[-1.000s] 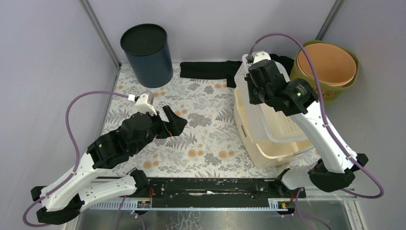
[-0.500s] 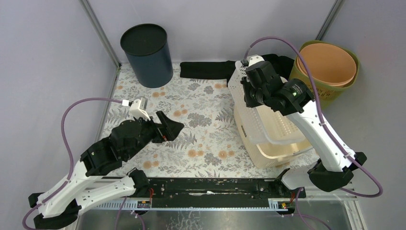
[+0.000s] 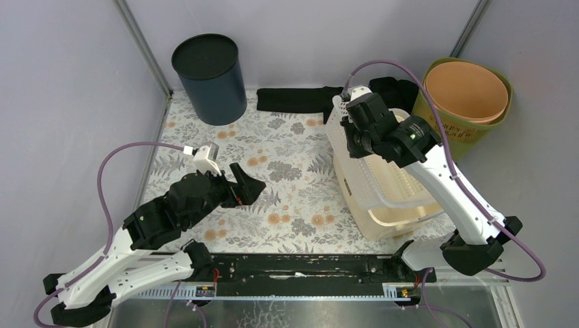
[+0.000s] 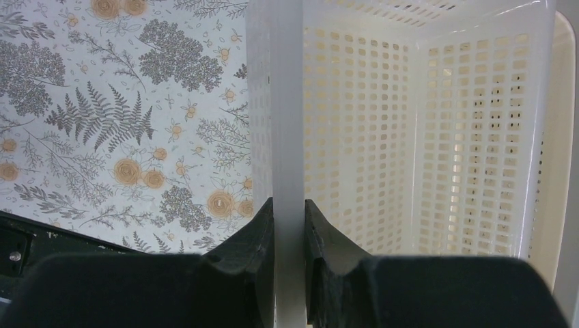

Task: Turn the large container upside down
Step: Position the container upside down at the corner of the board.

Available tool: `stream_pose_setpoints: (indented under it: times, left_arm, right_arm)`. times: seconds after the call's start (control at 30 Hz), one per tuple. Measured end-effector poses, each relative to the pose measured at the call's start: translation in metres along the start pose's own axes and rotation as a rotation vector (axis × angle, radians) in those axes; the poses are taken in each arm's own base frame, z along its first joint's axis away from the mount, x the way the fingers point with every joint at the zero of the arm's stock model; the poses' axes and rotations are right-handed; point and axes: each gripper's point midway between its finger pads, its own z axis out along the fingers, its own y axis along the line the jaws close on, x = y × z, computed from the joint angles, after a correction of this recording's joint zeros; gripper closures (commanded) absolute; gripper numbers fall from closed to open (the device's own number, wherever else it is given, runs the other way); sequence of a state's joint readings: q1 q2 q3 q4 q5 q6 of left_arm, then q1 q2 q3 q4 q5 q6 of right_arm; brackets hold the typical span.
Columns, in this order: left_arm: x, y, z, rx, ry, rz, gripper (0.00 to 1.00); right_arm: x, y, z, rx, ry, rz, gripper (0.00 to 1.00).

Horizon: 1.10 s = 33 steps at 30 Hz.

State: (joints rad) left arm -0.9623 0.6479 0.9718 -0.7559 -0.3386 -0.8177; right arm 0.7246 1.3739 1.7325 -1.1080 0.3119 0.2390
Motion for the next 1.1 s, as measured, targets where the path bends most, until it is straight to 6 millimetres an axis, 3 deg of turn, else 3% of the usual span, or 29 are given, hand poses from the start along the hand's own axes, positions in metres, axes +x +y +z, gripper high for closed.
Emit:
stream_pose_setpoints:
  times: [0.3,0.67,0.87,1.1]
  left_arm:
    - [-0.006,-0.003,-0.007,0.027,-0.026,-0.014,0.00]
    - [-0.007,-0.003,-0.009,0.033,-0.033,-0.017,0.00]
    - [-0.011,-0.003,-0.013,0.042,-0.048,-0.023,0.00]
    - [-0.018,-0.002,-0.018,0.041,-0.078,-0.030,0.00]
  right_arm:
    - [-0.005,0.000,-0.006,-0.009,-0.018,0.003,0.92]
    - [-0.049,0.009,-0.044,-0.097,-0.159,0.049,0.92]
    - [-0.061,0.021,-0.058,-0.180,-0.192,0.058,0.92]
    - [-0.062,0.043,-0.063,-0.298,-0.168,0.069,0.92]
